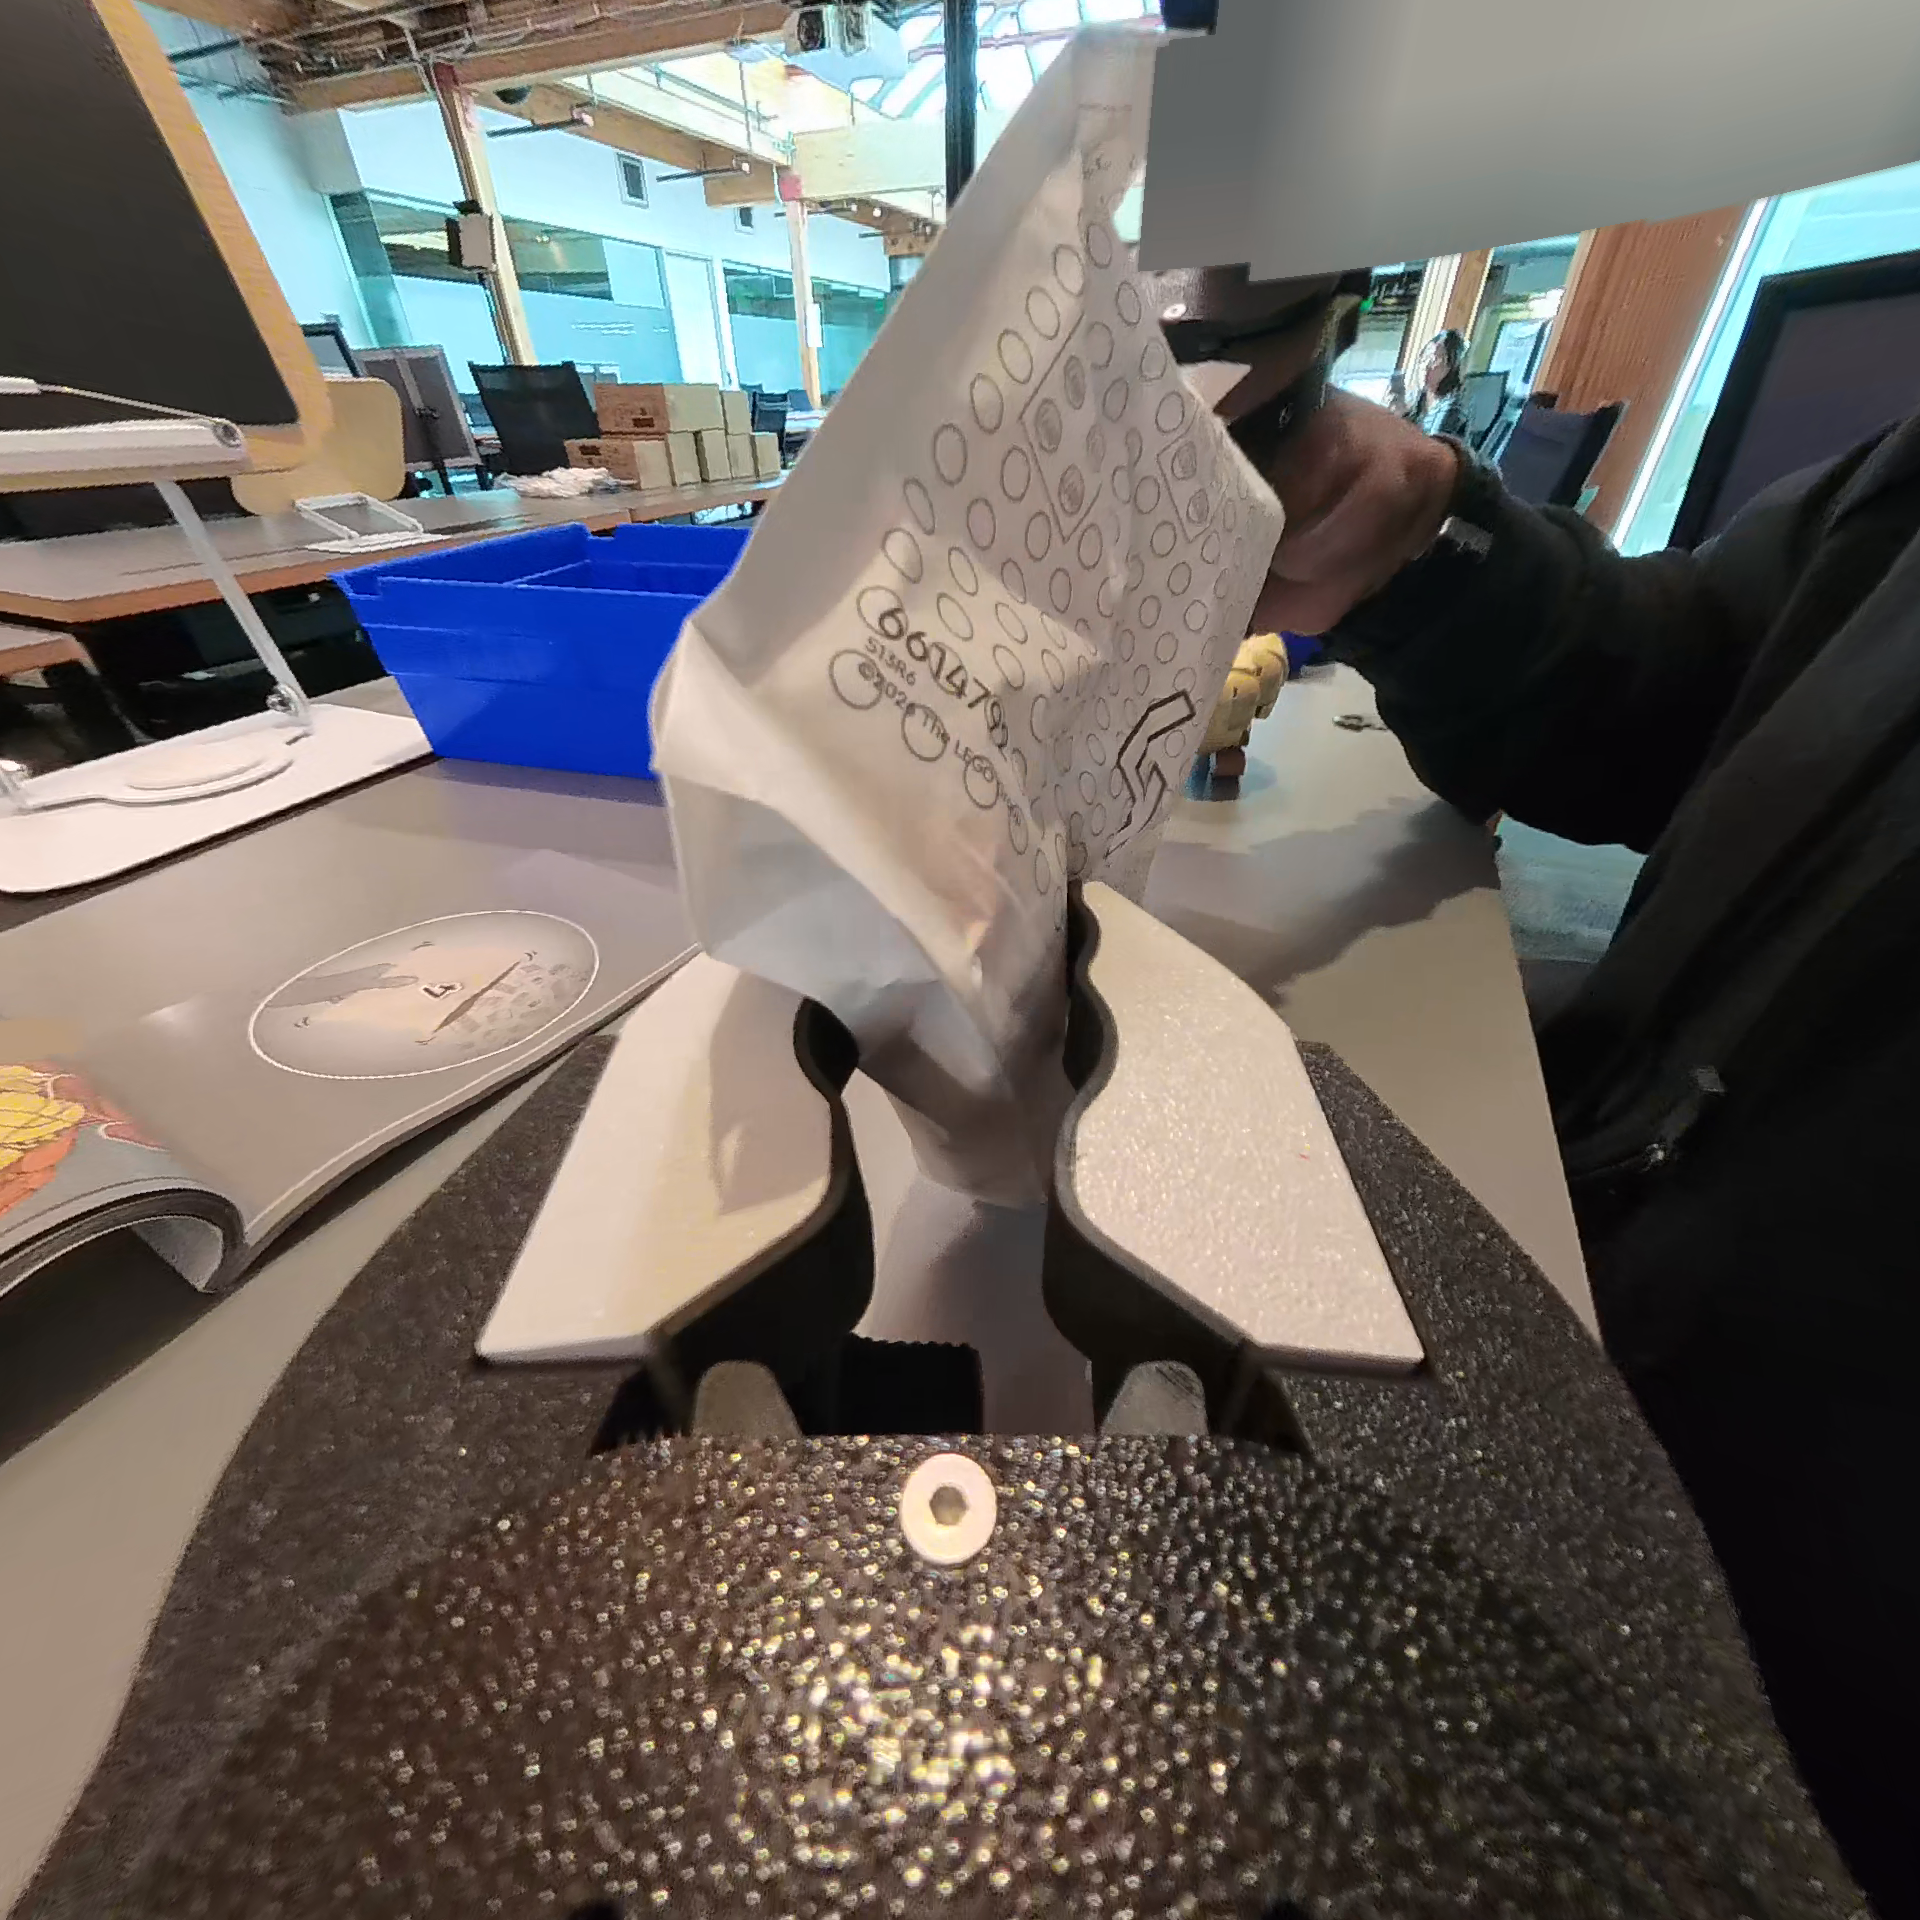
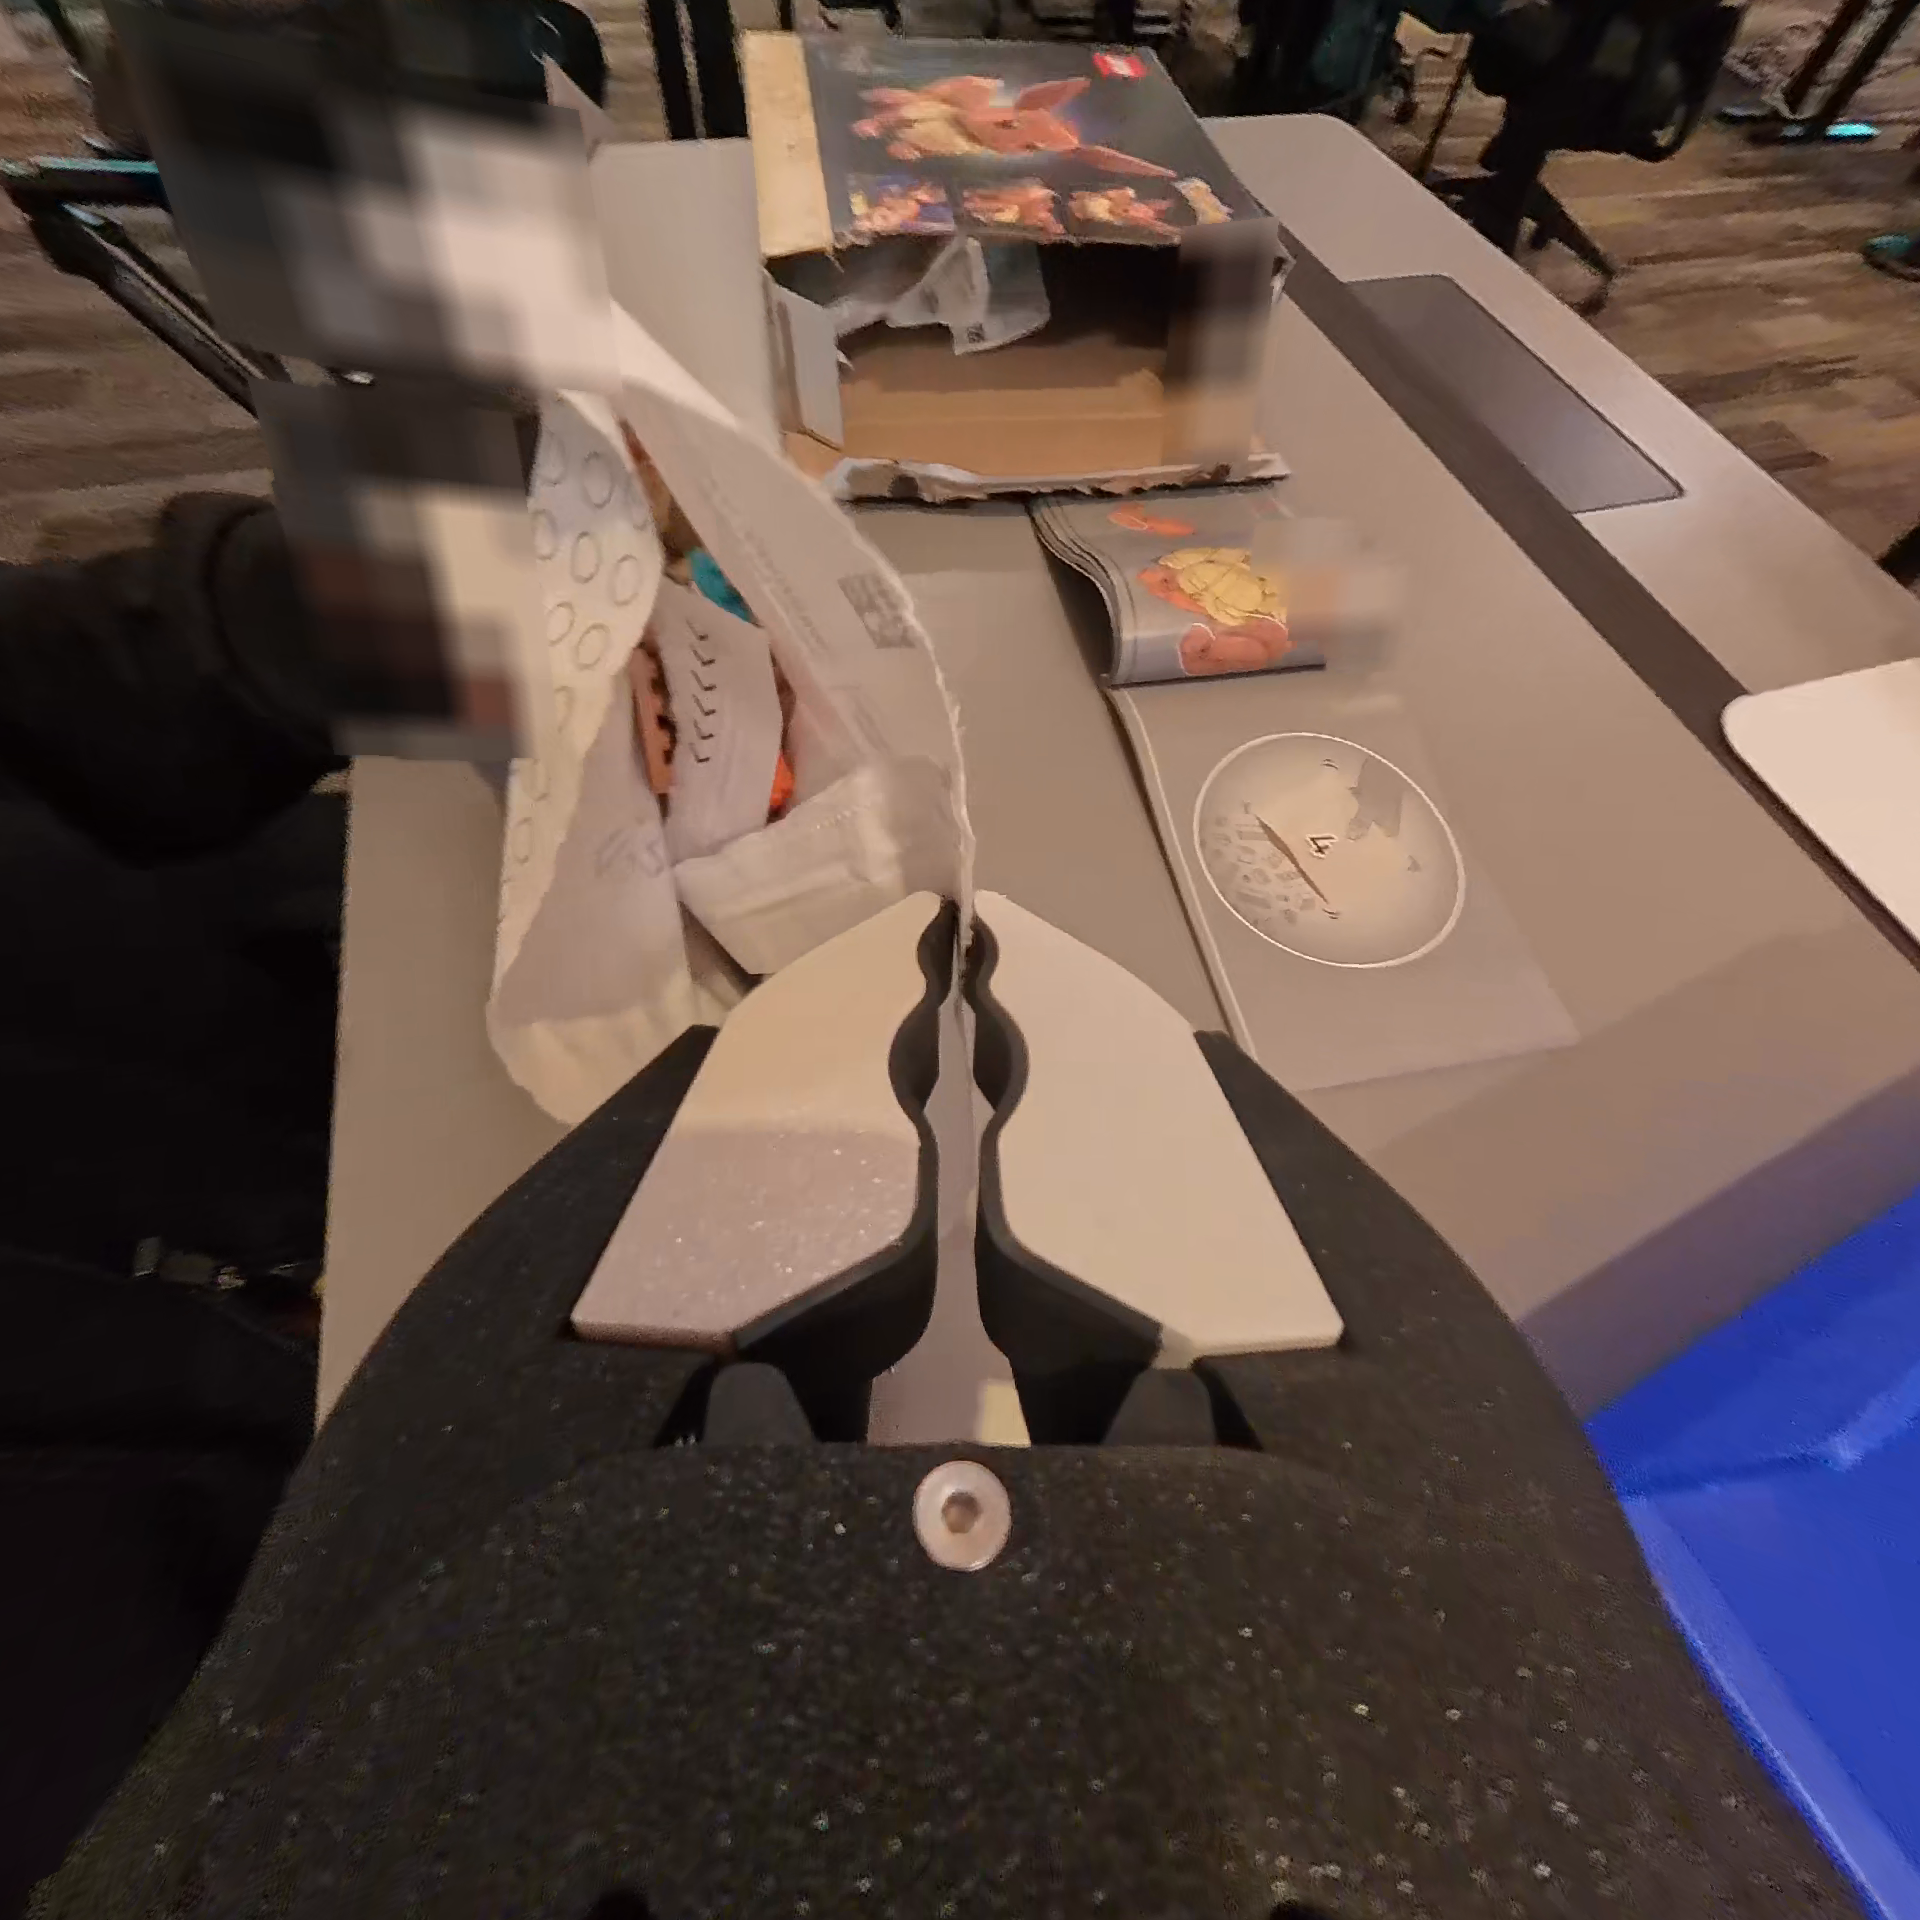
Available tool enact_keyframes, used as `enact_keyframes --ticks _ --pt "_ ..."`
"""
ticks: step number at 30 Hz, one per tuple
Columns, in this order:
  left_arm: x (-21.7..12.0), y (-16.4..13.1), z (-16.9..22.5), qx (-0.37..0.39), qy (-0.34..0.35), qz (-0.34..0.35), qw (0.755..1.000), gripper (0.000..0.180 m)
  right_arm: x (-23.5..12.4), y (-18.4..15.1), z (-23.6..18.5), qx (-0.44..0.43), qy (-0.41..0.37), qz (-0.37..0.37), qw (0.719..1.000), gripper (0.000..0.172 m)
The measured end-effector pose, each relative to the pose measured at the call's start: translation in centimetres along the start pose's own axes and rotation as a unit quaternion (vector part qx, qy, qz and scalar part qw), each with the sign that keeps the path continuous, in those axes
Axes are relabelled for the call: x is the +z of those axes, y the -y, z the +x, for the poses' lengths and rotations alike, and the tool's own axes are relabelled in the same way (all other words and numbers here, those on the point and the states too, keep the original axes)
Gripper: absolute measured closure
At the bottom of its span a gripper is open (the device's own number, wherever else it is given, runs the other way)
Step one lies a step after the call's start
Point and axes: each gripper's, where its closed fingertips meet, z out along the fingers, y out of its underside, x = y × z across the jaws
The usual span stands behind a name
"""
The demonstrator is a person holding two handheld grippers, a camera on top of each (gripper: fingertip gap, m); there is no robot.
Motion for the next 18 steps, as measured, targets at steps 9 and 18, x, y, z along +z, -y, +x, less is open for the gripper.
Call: enact_keyframes --ticks 9,18 --pt "-0.5 1.2 0.1 -0.009 -0.024 0.052 0.998 0.143 -2.7 2.7 -1.0 -0.057 0.011 0.049 0.997 0.149" --pt "-0.6 1.6 0.3 0.011 -0.02 0.07 0.997 0.143 -5.6 3.4 -3.8 -0.13 0.063 0.095 0.985 0.167"
